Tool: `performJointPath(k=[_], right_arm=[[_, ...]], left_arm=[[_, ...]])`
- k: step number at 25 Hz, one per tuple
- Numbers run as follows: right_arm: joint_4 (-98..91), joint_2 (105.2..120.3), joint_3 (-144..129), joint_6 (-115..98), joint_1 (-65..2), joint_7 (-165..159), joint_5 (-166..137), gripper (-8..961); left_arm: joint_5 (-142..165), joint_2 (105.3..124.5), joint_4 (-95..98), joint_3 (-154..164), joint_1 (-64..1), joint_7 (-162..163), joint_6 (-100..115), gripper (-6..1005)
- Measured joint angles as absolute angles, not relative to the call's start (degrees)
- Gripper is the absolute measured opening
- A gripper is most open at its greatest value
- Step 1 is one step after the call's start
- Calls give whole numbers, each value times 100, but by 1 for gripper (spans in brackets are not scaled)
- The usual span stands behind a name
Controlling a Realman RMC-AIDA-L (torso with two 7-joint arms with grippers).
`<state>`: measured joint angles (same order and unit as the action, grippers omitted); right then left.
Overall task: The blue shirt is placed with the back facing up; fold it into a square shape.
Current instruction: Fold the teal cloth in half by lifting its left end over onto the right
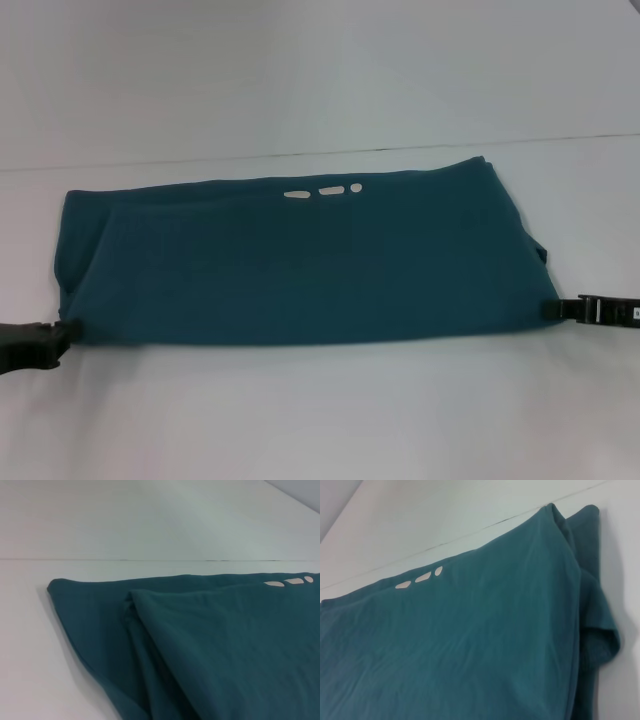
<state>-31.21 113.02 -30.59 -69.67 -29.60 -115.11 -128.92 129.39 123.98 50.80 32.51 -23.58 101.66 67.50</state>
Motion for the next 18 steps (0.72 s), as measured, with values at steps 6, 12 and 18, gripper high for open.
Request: performJointPath(k=[6,12,18], right_arm=[[-3206,11367,-3058,-7224,-2793,-11437,-12892,76],[-3361,11440,-2985,-7395,-2625,-11434,-12893,93],[-3410,11451,-2910,-7436,-2578,-11434,-12893,110]], left_arm=[[12931,12401,5100,3243,-2355,10169,6741,3],[12909,12402,5177,3235,-2355,10169,6747,3],[12901,12401,5217,3234,-2354,10169,6770,3]])
